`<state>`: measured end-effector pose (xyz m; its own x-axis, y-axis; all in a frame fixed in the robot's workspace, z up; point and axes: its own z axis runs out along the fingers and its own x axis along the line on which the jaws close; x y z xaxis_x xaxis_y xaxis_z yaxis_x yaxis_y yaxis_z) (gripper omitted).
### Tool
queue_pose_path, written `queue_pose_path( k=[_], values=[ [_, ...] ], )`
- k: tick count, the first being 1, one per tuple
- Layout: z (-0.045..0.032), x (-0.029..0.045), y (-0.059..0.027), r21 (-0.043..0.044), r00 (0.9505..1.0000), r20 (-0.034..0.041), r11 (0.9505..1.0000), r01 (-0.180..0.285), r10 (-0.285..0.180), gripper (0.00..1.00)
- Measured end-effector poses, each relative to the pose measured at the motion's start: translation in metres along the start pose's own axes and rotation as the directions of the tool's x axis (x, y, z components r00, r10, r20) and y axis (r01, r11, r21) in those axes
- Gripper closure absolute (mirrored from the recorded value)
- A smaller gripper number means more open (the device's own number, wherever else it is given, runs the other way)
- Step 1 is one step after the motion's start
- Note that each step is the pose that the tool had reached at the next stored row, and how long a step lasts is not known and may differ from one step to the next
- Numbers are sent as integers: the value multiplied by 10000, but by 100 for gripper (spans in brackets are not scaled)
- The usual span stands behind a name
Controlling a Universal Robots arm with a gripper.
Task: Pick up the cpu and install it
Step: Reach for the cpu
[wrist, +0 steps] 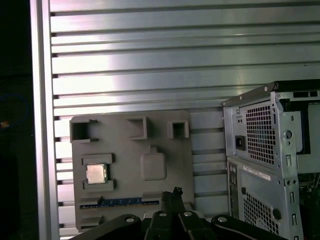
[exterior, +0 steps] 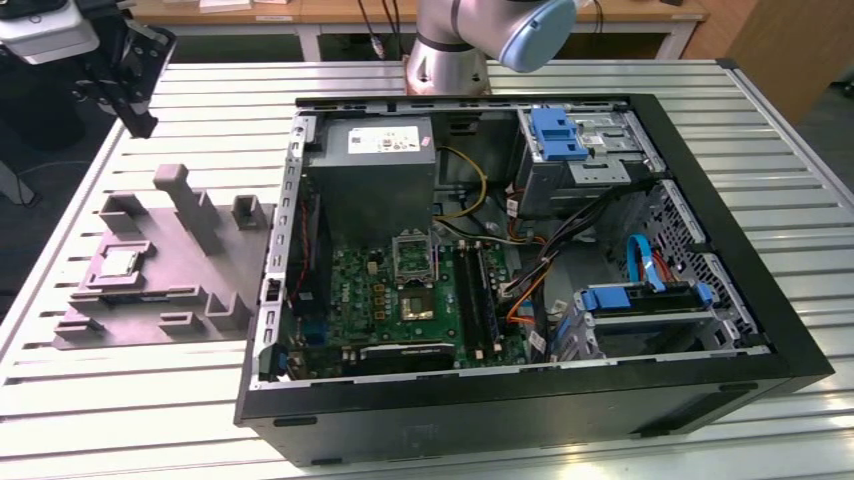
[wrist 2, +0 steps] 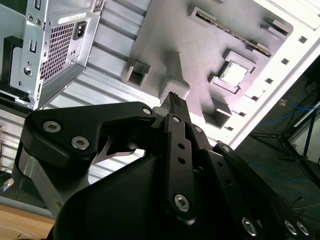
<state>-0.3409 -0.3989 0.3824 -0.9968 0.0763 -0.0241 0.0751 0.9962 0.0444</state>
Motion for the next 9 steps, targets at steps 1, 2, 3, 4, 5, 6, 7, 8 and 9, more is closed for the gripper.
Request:
queue_pose_path(
  k=[1, 2, 3, 4, 5, 6, 7, 8, 9],
  values=[
    [0, 3, 0, 0, 10000, 0, 10000, 0, 0, 89],
    [0, 6, -1, 0, 10000, -1, 10000, 1, -1, 89],
    [0, 9, -1, 0, 10000, -1, 10000, 0, 0, 89],
    [0, 12, -1, 0, 10000, -1, 10000, 0, 0, 89],
    [0, 15, -1, 1, 10000, -1, 10000, 0, 0, 89],
    [0, 18, -2, 1, 10000, -1, 10000, 0, 0, 89],
    [0, 21, -2, 1, 10000, -1, 10000, 0, 0, 89],
    [0, 24, -2, 1, 10000, -1, 10000, 0, 0, 89],
    [0, 27, -2, 0, 10000, 0, 10000, 1, -1, 89]
  ],
)
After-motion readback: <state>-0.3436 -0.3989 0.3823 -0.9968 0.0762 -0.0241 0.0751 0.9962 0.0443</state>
